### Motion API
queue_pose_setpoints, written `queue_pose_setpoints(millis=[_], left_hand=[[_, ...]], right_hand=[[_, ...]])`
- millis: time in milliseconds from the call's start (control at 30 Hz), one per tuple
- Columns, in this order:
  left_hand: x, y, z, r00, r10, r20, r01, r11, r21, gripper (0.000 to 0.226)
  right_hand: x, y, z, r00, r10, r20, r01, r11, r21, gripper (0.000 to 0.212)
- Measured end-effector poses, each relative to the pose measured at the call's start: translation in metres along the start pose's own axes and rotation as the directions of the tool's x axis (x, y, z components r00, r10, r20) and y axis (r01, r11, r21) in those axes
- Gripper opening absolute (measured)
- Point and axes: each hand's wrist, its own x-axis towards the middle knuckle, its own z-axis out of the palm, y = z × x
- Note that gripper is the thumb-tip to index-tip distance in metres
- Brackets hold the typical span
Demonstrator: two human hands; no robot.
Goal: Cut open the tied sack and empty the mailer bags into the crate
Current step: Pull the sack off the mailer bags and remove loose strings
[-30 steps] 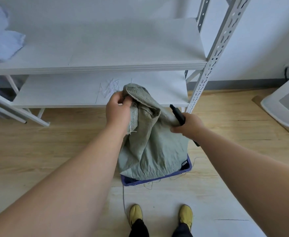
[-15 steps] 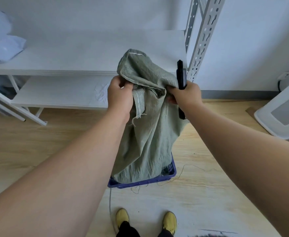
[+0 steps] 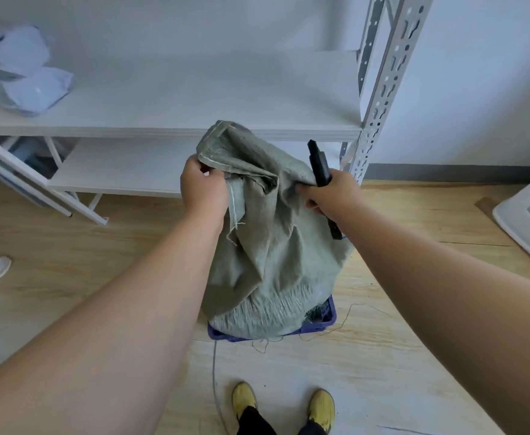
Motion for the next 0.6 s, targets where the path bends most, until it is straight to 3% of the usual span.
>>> queue_pose_setpoints(millis=[100, 200, 267, 333, 367, 467, 500, 533, 600], left_hand=[[0.007, 0.0, -0.01, 0.996, 0.013, -0.083, -0.011, 1.0, 0.026, 0.015], [0.012, 0.002, -0.017, 0.996, 0.019, -0.085, -0.013, 0.997, 0.071, 0.015], [0.014, 0.007, -0.018, 0.994, 0.048, -0.096, -0.042, 0.997, 0.068, 0.016], [0.014, 0.014, -0.017, 0.983, 0.147, -0.11, -0.139, 0.987, 0.079, 0.015], [0.015, 0.016, -0.015, 0.978, 0.203, -0.053, -0.195, 0.973, 0.127, 0.015], [0.017, 0.004, -0.017, 0.956, 0.193, 0.223, -0.274, 0.86, 0.431, 0.019], [0.018, 0.0, -0.02, 0.961, 0.203, 0.188, -0.27, 0.839, 0.473, 0.021], [0.017, -0.002, -0.023, 0.965, 0.253, 0.075, -0.258, 0.848, 0.462, 0.023], [0.015, -0.002, -0.028, 0.93, 0.35, -0.111, -0.278, 0.868, 0.411, 0.024]], right_hand=[[-0.002, 0.0, -0.006, 0.989, -0.08, 0.124, 0.095, 0.987, -0.126, 0.037], [-0.004, 0.001, -0.004, 0.968, -0.058, 0.245, 0.146, 0.921, -0.36, 0.03], [0.0, -0.006, 0.001, 0.984, -0.154, 0.086, 0.176, 0.899, -0.401, 0.027], [0.005, -0.018, 0.002, 0.951, -0.269, -0.151, 0.217, 0.932, -0.291, 0.023], [0.008, -0.023, 0.001, 0.945, -0.27, -0.184, 0.223, 0.945, -0.239, 0.022], [0.008, -0.022, -0.003, 0.991, -0.118, 0.063, 0.133, 0.917, -0.375, 0.023], [0.008, -0.019, -0.004, 0.994, -0.108, 0.026, 0.109, 0.904, -0.414, 0.019], [0.007, -0.015, -0.005, 0.985, -0.146, -0.097, 0.096, 0.915, -0.393, 0.015], [0.005, -0.011, -0.006, 0.942, -0.179, -0.284, 0.106, 0.961, -0.254, 0.016]])
